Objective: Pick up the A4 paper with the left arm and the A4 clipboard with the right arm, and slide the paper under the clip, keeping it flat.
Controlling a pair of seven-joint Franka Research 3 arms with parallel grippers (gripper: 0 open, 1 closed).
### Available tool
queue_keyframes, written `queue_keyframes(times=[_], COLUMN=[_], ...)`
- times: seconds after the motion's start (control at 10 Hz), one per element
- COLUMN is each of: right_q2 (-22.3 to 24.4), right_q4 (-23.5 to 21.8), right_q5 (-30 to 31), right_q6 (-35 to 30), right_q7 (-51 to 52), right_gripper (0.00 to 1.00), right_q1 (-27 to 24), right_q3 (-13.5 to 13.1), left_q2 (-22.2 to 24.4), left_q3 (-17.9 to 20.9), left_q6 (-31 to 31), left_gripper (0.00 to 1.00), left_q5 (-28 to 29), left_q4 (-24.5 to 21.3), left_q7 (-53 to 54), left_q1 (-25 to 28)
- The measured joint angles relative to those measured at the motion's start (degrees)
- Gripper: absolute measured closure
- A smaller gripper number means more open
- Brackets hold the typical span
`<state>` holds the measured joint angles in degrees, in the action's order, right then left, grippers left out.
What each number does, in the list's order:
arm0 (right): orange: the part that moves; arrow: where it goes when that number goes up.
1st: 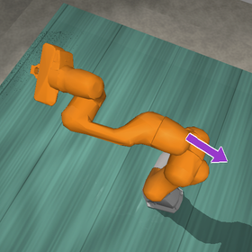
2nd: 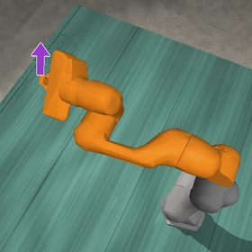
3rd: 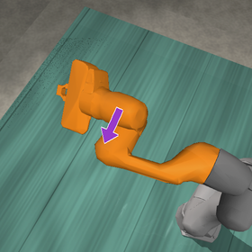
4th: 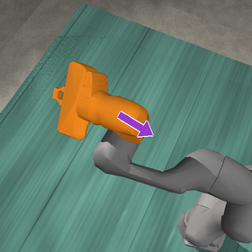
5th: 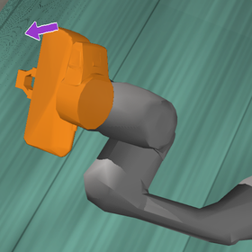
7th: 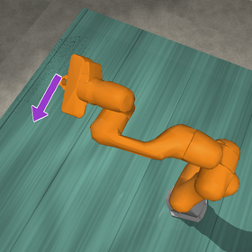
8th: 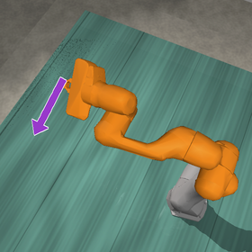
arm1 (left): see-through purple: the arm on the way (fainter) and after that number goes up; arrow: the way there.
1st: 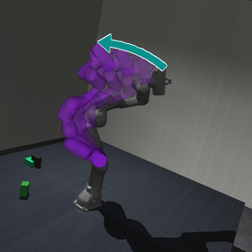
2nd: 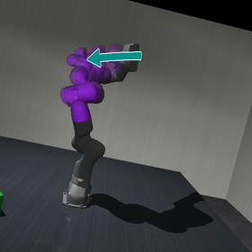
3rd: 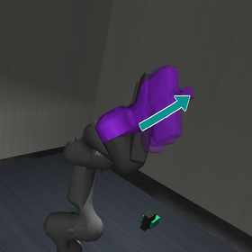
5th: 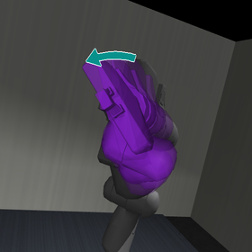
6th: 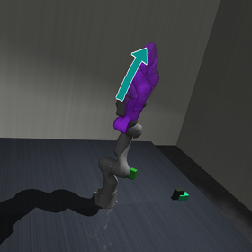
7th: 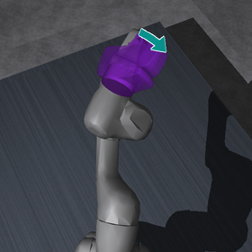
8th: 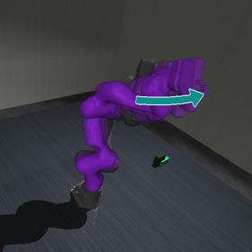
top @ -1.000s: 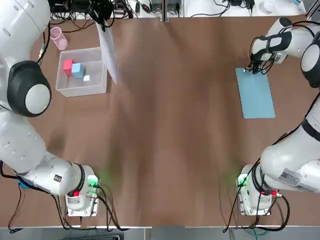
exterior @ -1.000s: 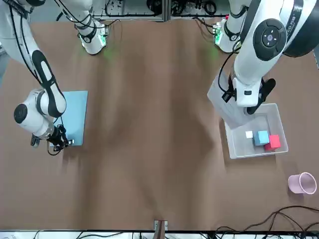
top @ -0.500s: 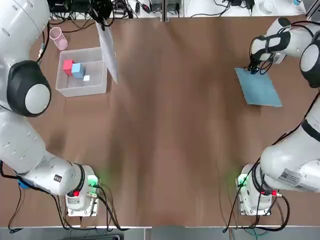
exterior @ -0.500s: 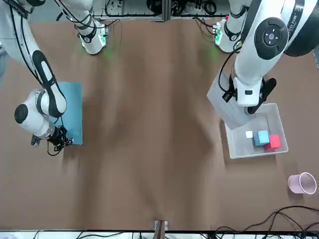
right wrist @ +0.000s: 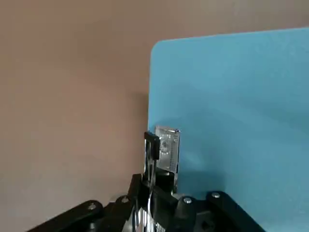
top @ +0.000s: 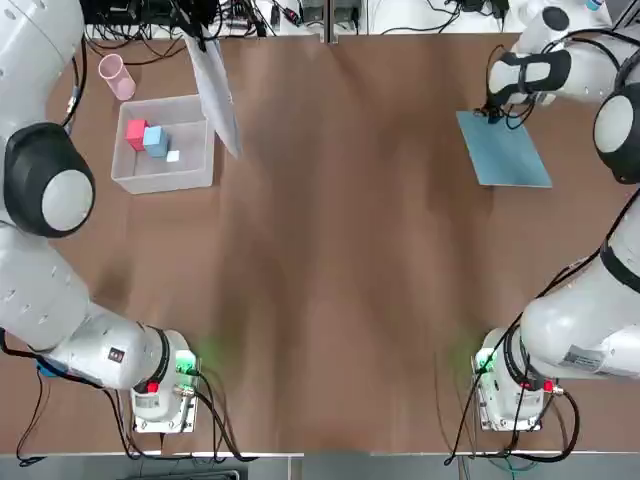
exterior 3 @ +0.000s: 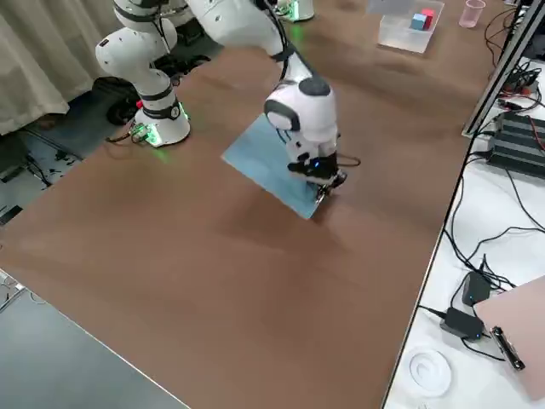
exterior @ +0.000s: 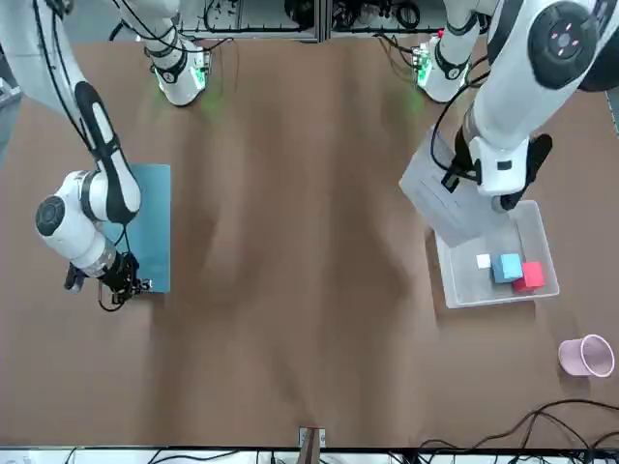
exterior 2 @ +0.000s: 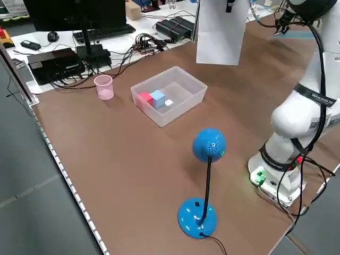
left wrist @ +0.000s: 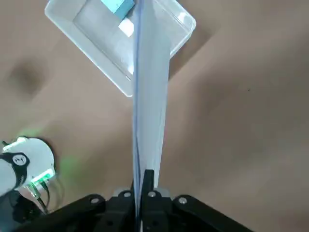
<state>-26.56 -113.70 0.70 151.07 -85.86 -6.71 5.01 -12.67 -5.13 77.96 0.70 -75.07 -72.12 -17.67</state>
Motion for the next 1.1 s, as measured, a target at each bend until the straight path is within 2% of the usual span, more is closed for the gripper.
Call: queue_keyframes(times=[0.2, 0.5, 0.7, 0.9, 1.0, 1.1], right_q2=[1.2, 1.3, 0.8, -2.6, -5.5, -8.7], right_q4=[0.5, 1.8, 4.7, 9.5, 12.8, 16.3], right_q5=[0.0, 0.1, 0.2, 0.4, 0.5, 0.5], right_q6=[0.0, 0.1, 0.1, 0.0, 0.0, 0.0], right_q7=[-5.1, -15.3, -19.4, -26.8, -28.9, -31.0], right_gripper=[0.96, 0.96, 0.96, 0.96, 0.96, 0.96], right_q1=[5.4, 16.0, 23.5, 31.1, 35.5, 40.4], right_q3=[0.3, 0.5, 0.5, 0.2, -1.1, -3.8], left_q2=[0.2, 0.2, 0.2, 0.0, -0.4, -0.8], left_q3=[0.1, -0.4, -0.6, -0.4, -0.4, -0.4], left_q6=[0.1, 3.1, 3.3, 3.4, 3.4, 3.5], left_gripper=[0.99, 0.99, 0.99, 0.99, 0.99, 0.99], left_q5=[-1.0, -2.2, -2.2, -2.3, -2.3, -2.3], left_q4=[0.8, 1.6, 1.6, 1.6, 1.6, 1.6], left_q7=[-5.4, -16.2, -18.9, -22.1, -25.4, -28.6], left_q1=[0.4, -0.4, -0.5, -0.4, -0.4, -0.4])
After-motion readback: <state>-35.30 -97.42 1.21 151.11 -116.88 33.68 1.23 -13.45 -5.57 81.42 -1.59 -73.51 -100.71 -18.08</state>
